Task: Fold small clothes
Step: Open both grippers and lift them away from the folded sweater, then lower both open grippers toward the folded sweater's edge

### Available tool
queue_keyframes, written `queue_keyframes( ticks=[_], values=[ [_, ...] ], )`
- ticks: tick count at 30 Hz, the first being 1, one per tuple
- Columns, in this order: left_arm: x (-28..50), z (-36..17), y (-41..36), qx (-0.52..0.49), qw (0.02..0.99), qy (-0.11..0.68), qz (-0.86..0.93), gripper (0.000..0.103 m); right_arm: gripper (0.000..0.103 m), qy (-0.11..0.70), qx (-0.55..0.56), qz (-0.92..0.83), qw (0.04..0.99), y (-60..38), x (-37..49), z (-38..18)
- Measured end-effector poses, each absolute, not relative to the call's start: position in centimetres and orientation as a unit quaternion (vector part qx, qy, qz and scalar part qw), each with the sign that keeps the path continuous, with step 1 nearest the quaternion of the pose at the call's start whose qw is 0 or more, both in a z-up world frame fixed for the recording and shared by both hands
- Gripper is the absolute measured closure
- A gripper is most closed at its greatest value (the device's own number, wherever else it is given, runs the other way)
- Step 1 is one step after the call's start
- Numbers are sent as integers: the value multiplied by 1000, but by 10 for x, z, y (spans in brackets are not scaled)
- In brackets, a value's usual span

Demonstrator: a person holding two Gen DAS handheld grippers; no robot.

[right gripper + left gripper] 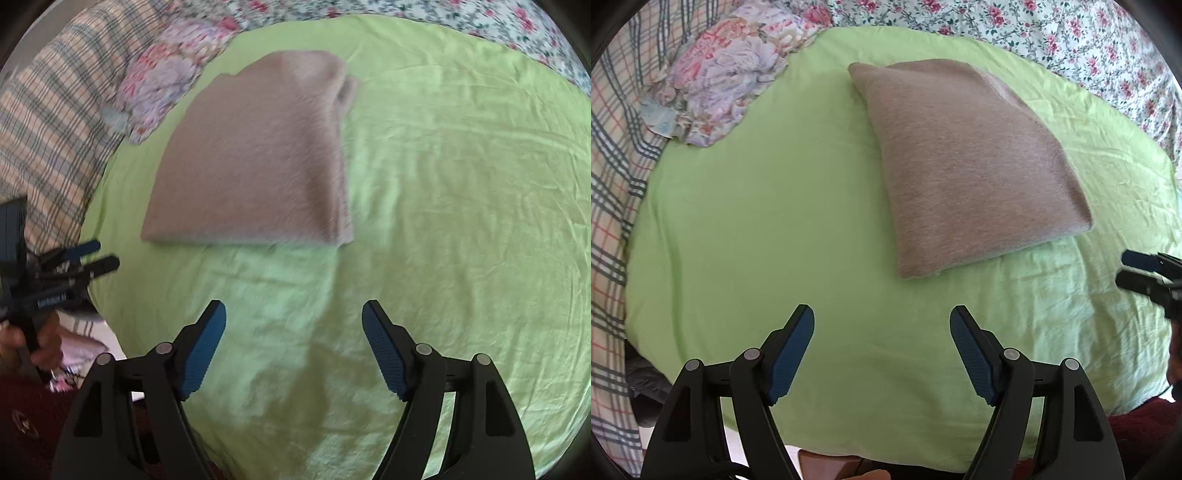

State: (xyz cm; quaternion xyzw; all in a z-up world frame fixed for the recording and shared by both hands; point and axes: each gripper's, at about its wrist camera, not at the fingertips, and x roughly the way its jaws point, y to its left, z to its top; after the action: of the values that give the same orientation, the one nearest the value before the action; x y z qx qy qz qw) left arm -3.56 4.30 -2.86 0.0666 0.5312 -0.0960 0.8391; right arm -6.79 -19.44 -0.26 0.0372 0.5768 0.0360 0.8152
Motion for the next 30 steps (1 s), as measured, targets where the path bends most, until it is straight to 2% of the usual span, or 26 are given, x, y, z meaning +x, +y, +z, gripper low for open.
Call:
queue_keyframes(
  ticks=[11,30],
  values=[
    [-37,-24,43,77,845,523,-78,19,25,575,11,67,816,-173,-57,-5],
    [7,6,24,79,864,494,-58,18,24,549,4,72,832,-176,3,7]
  ],
)
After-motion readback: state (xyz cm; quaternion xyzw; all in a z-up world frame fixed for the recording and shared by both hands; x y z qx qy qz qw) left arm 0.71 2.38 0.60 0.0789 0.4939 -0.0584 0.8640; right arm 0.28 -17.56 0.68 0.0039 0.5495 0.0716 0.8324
